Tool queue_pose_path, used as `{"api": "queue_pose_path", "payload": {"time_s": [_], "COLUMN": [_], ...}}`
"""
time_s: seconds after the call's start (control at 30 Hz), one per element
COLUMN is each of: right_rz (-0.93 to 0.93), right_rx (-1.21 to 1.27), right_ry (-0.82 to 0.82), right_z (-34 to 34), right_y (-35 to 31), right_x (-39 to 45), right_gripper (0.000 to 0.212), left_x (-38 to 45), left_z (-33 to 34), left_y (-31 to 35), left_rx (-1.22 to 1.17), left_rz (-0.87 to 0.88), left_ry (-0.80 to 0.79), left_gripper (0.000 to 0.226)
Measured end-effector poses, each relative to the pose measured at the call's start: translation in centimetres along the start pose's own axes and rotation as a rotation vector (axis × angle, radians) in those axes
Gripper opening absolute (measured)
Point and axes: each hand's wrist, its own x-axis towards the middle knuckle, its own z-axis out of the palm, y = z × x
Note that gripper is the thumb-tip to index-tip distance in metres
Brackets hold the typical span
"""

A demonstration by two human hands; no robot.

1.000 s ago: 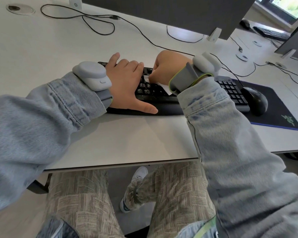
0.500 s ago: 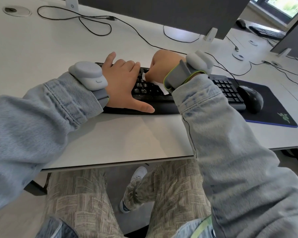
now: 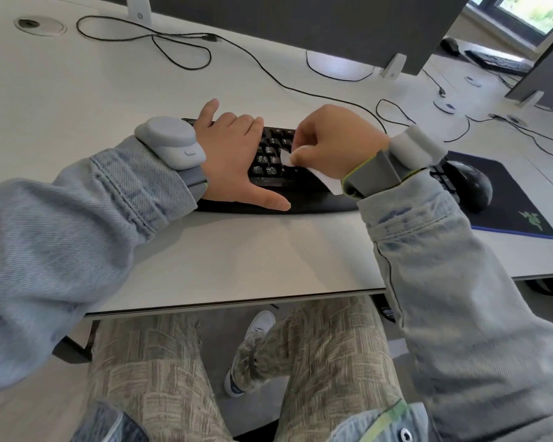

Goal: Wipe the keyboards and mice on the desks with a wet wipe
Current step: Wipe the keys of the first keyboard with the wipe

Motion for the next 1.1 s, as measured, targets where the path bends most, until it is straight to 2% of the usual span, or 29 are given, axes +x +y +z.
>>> {"api": "queue_pose_path", "payload": {"time_s": [0.1, 0.23, 0.43, 0.77, 0.9, 0.97, 1.1], "right_rz": [-0.017, 0.069, 0.136, 0.231, 0.214, 0.195, 0.141], "right_rx": [0.012, 0.013, -0.078, -0.102, -0.119, -0.100, 0.001], "right_ry": [0.068, -0.103, -0.182, -0.112, -0.148, -0.103, 0.113], "right_z": [0.0, 0.3, 0.2, 1.6, 0.8, 0.4, -0.2], "right_y": [-0.5, -1.1, -1.7, -1.5, -1.6, -1.5, -0.8], "right_x": [0.1, 0.1, 1.7, 3.4, 2.7, 2.3, 1.6], "right_gripper": [0.013, 0.017, 0.028, 0.032, 0.030, 0.024, 0.020], "left_x": [0.0, 0.0, 0.0, 0.1, 0.1, 0.0, 0.0], "left_z": [-0.1, 0.0, -0.1, 0.1, 0.0, 0.0, 0.0], "left_y": [0.1, 0.0, 0.1, 0.1, 0.0, 0.0, 0.0], "left_rx": [0.000, -0.003, -0.014, 0.001, 0.000, 0.004, 0.005], "left_rz": [-0.004, -0.004, -0.001, 0.004, -0.002, -0.006, -0.002], "left_ry": [0.006, -0.008, 0.000, 0.024, 0.012, 0.008, 0.012], "left_gripper": [0.151, 0.153, 0.153, 0.152, 0.153, 0.153, 0.150]}}
